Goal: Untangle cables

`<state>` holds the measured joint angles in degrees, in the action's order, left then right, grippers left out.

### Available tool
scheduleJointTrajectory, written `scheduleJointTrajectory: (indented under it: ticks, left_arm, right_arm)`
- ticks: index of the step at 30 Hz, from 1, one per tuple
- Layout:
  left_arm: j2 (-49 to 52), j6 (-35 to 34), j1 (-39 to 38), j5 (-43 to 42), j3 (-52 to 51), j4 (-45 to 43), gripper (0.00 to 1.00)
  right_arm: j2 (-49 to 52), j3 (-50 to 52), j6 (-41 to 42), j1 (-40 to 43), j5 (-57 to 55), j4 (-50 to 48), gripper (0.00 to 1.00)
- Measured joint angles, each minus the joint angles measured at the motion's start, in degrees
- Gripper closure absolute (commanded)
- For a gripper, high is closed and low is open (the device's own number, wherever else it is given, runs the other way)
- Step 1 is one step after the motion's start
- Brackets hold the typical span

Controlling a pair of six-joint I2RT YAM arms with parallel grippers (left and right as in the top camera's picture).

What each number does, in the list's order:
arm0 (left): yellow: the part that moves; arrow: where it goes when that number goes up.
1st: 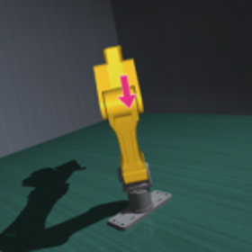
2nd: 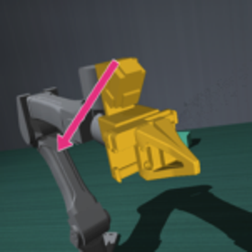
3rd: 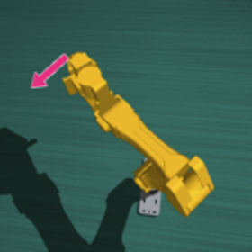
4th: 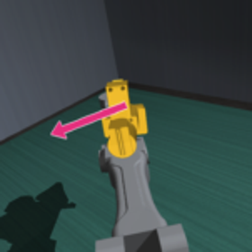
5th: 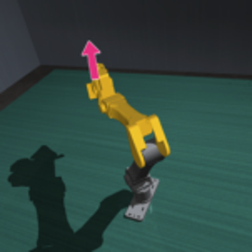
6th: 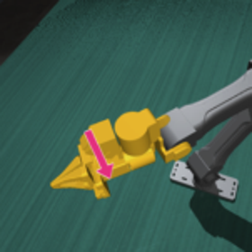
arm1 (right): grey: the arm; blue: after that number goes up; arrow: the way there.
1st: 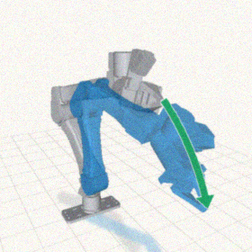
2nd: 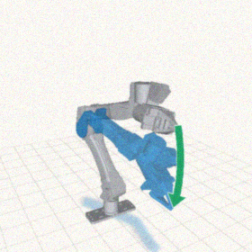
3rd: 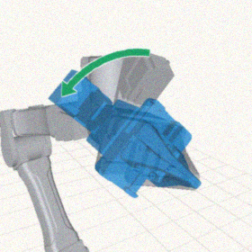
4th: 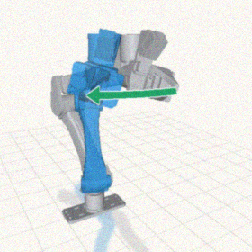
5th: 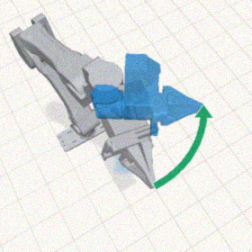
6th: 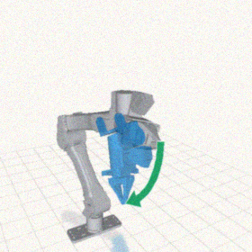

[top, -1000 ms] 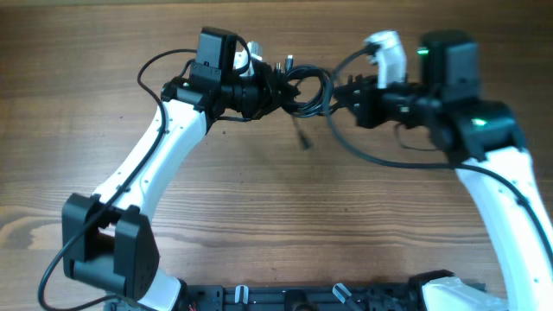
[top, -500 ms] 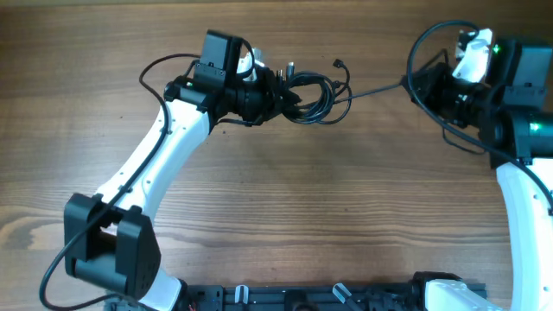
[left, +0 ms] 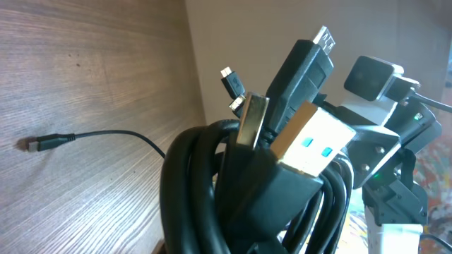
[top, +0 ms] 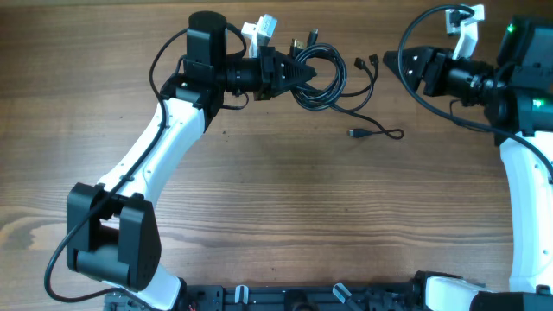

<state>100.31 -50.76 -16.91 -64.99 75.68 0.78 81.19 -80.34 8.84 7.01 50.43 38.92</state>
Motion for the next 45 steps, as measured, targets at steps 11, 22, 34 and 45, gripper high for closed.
scheduleJointTrajectory:
  ticks: [11,22,34,45]
  left_arm:
    - [0.0,1.1,0.0,1.3,0.0,-1.0,0.96]
    - [0.0,1.4,-1.6,3.1,0.0,-0.8,0.95]
    - [0.0,9.6,1.2,4.8,0.1,8.3,0.01]
    - [0.0,13.0,1.2,5.1,0.1,8.4,0.05]
  right_arm:
    - [0.0,0.0,-1.4,-10.5,3.7,-1.1,0.37]
    - [8.7,-0.1,9.2,-16.7,-6.7,-8.0,0.79]
    - [8.7,-0.1,21.0,-7.2,5.1,-14.0,0.96]
    - [8.5,-0.1,23.1,-4.5,14.8,-17.6,0.96]
